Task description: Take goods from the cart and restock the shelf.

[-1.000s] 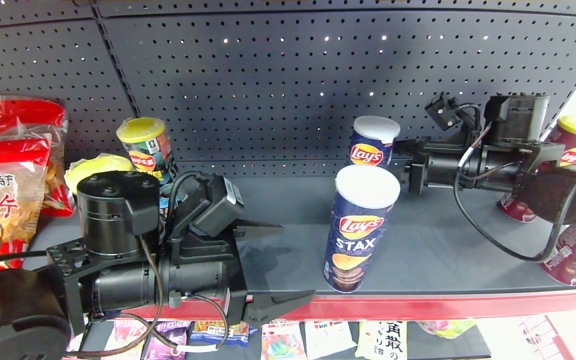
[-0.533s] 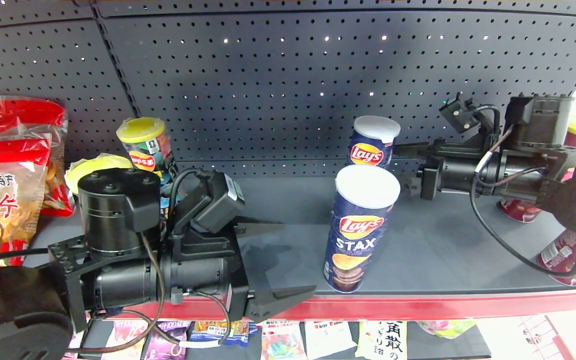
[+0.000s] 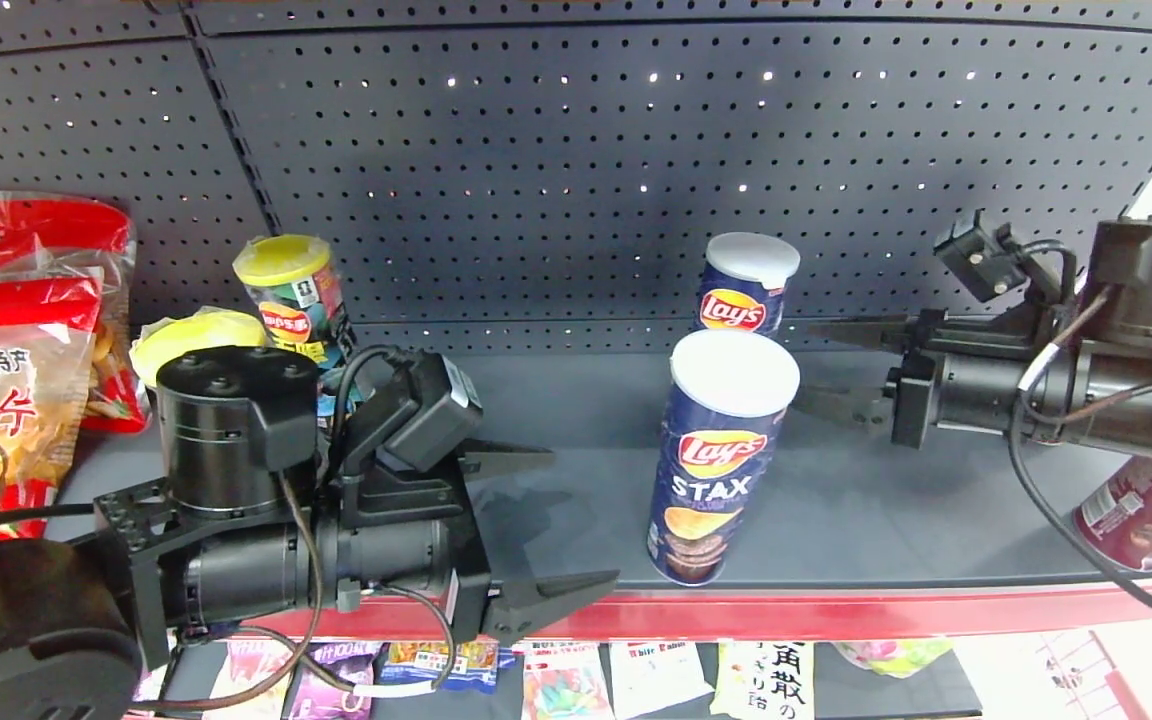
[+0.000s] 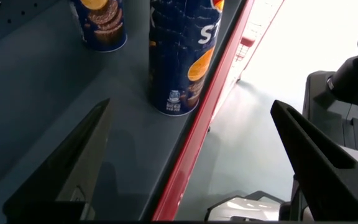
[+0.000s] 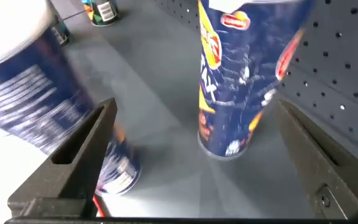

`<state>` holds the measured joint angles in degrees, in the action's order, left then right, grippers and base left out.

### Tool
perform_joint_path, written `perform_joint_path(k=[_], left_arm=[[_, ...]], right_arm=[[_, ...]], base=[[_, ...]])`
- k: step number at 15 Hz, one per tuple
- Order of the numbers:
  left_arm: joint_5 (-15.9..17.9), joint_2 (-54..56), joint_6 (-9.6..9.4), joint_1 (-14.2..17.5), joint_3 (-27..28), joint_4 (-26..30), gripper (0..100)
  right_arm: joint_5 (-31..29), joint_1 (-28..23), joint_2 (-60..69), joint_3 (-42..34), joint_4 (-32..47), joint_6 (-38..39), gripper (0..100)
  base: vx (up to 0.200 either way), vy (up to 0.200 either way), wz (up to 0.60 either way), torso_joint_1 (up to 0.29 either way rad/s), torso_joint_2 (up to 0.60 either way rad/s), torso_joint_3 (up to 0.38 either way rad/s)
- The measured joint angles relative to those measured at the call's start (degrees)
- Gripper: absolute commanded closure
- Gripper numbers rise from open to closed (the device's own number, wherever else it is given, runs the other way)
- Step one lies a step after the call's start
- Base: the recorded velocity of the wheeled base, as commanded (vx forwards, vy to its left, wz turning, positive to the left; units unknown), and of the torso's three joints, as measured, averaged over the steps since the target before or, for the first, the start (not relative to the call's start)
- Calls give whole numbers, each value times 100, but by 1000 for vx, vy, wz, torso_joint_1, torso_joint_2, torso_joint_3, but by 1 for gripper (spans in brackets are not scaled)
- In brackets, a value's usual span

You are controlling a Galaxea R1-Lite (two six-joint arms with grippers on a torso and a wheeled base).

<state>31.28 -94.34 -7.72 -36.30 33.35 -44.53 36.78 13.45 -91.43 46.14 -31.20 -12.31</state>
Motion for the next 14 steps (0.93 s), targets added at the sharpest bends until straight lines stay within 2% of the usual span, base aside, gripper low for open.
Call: perform_joint_path(k=[8, 12, 14], left_arm=[[-158, 0, 0, 188, -63, 22, 0], [-455, -22, 0, 299, -72, 37, 0], [-484, -80, -16, 306, -63, 30, 0]], right_arm=[[-433, -2, 974, -1053, -2, 20, 0], [-451, 13, 1543, -1610, 5, 22, 0], [-466, 16, 1855, -1888, 7, 20, 0]], base=[[0, 0, 0, 0, 0, 0], [0, 0, 0, 0, 0, 0], [0, 0, 0, 0, 0, 0]])
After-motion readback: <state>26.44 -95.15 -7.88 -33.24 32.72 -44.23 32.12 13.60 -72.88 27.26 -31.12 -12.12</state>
